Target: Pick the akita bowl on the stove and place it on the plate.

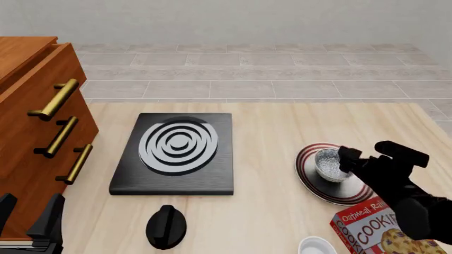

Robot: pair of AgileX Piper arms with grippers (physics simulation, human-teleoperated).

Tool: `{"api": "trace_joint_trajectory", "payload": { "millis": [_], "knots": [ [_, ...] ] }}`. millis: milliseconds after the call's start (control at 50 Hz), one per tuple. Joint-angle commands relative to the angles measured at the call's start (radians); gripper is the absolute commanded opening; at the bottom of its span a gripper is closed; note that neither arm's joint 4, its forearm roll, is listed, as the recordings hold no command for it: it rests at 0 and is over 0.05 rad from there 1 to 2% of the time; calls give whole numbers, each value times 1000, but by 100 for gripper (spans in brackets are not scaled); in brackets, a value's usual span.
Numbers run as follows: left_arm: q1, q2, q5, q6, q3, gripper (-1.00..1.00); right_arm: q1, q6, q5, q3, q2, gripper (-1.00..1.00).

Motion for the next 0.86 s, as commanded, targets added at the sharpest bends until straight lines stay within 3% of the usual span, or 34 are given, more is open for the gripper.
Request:
{"api": "trace_joint_trajectory", "payload": {
  "millis": [20, 60, 180, 220, 320, 560, 700, 720, 860],
  "knots": [
    [0, 0, 0, 0, 0, 100, 66, -29, 31, 36, -118, 100],
    [0, 0, 0, 0, 0, 100, 80, -20, 18, 55, -151, 100],
    [0, 0, 0, 0, 0, 100, 138, -79, 35, 79, -216, 100],
    [0, 0, 0, 0, 0, 100, 136, -53, 27, 92, -248, 100],
    [0, 0, 0, 0, 0, 100, 196, -63, 44, 123, -374, 100],
    [0, 0, 0, 0, 0, 100, 245, -62, -47, 148, -302, 100],
    [0, 0, 0, 0, 0, 100, 275, -88, -109, 162, -269, 100],
    [0, 0, 0, 0, 0, 100, 285, -67, -128, 170, -270, 100],
    [0, 0, 0, 0, 0, 100, 314, -66, -178, 171, -243, 100]
  ]
}}
